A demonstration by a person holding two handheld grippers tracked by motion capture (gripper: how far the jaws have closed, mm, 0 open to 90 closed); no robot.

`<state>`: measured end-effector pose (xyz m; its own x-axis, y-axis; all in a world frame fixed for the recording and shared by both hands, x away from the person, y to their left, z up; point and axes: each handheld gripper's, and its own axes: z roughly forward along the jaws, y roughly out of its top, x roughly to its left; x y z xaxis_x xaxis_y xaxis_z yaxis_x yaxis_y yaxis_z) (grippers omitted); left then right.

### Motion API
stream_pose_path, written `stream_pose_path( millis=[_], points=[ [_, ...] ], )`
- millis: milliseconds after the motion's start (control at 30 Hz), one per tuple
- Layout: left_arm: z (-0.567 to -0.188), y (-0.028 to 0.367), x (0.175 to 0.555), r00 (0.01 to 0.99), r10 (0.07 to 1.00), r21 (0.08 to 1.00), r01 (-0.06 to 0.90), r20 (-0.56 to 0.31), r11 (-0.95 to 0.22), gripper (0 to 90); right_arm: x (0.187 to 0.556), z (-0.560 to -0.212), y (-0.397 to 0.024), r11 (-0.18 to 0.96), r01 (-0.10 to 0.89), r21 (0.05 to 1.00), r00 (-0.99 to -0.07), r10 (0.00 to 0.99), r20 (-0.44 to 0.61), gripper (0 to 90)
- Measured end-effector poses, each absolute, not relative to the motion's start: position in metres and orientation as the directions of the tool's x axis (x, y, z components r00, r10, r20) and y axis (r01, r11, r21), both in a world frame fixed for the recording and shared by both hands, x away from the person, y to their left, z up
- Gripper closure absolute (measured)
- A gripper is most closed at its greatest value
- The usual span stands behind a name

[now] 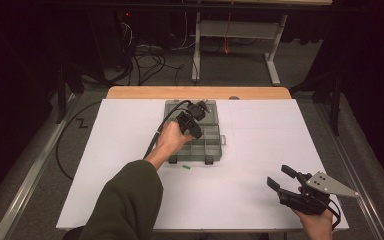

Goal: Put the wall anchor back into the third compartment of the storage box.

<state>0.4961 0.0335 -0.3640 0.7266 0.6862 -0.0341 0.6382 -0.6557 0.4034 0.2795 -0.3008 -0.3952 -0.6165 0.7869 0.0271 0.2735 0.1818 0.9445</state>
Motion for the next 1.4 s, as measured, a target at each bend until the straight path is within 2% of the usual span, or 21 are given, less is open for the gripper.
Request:
stream_pose_path(
  millis=[200,467,833,1400],
  points=[
    [-0.361,0.038,0.495,0.721,0.691,0.414,0.644,-0.049,-0.643,78.4,0.280,-0.396,-0.301,0.184,0.277,0.943,-0.616,0.787,0.027,34.1],
    [-0.350,0.044,0.477,0.734,0.679,0.438,0.612,-0.005,-0.658,64.4,0.279,-0.396,-0.300,0.188,0.278,0.942,-0.615,0.788,0.024,34.1],
    [-0.340,0.053,0.456,0.759,0.651,0.461,0.584,-0.018,-0.668,50.1,0.280,-0.396,-0.300,0.187,0.279,0.942,-0.613,0.790,0.025,34.1],
    [-0.338,0.072,0.437,0.760,0.650,0.497,0.569,-0.012,-0.656,41.6,0.280,-0.396,-0.301,0.184,0.276,0.943,-0.610,0.792,0.024,34.1]
  ],
)
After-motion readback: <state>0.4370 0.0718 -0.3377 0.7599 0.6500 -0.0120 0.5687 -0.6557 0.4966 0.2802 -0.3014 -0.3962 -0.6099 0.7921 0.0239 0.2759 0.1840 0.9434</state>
